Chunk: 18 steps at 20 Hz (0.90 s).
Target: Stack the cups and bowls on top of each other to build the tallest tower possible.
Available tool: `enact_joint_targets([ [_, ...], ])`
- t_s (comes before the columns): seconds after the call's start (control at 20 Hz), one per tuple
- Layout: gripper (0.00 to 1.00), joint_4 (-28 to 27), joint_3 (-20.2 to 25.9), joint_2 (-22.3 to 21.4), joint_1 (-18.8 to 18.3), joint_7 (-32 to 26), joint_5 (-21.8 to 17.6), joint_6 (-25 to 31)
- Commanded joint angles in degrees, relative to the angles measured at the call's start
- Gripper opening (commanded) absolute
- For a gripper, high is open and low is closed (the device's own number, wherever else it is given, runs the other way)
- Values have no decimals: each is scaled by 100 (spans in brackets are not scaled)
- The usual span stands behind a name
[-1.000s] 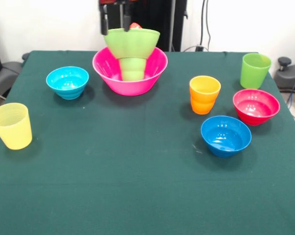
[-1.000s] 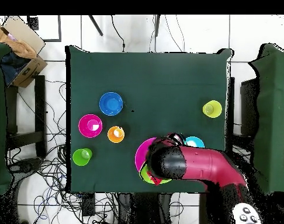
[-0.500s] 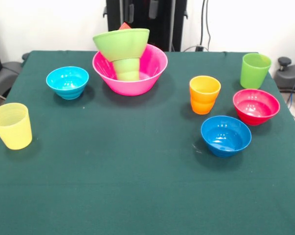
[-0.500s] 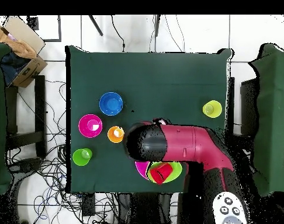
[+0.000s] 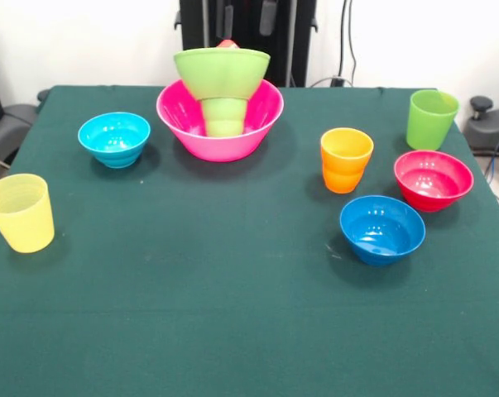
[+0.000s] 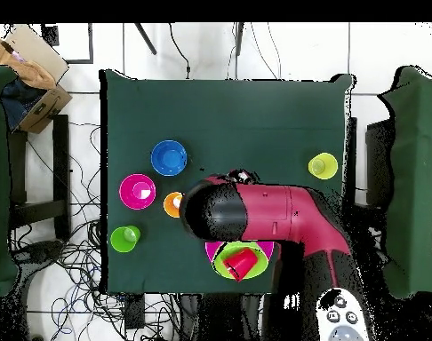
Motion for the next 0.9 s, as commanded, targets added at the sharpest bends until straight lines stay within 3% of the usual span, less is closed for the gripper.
enact_joint_targets([
  [0.05,100,223,-228,702,348,1417,-193,-708],
  [0.45,100,169,-521,886,747,1680,-320,-1019],
  [0.9,100,-236,-817,1081,1269,1962,-327,-767],
])
